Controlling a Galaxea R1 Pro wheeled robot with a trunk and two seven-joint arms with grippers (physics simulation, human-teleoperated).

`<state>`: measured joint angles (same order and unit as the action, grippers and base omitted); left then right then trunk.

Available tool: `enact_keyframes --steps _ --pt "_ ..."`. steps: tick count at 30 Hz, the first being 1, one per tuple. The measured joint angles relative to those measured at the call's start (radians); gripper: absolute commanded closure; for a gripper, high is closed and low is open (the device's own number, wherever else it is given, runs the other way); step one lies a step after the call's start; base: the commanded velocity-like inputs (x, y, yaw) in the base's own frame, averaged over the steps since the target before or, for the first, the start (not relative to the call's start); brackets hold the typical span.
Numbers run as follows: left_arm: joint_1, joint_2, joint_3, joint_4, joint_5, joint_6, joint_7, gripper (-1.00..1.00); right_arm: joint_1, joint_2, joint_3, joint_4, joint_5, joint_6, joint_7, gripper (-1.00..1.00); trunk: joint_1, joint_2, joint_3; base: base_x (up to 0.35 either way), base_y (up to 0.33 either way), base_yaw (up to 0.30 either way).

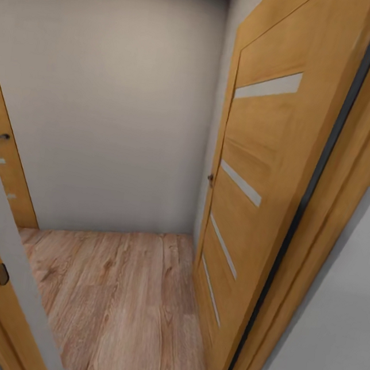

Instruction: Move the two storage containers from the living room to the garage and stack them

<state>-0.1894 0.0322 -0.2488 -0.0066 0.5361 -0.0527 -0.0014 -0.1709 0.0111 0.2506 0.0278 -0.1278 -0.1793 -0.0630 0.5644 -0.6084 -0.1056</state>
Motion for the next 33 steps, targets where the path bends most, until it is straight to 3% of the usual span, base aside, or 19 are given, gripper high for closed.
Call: enact_keyframes --steps 8,16,33 --pt "0.0 0.001 0.001 -0.002 0.009 0.0 0.0 -1.0 0.0 -0.001 0.0 0.0 0.002 0.0 0.0 -1.0 0.0 0.0 0.0 0.025 -0.001 0.012" --pt "0.0 0.001 0.001 -0.002 0.017 0.001 0.0 -1.0 0.0 0.001 0.0 0.001 0.002 0.0 0.0 -1.0 0.0 0.0 0.0 0.201 -0.14 0.016" --pt "0.0 0.002 0.001 -0.002 0.016 0.001 0.0 -1.0 -0.001 0.001 0.0 0.0 0.003 0.001 -0.001 -1.0 0.0 0.0 0.0 0.194 -0.139 0.239"
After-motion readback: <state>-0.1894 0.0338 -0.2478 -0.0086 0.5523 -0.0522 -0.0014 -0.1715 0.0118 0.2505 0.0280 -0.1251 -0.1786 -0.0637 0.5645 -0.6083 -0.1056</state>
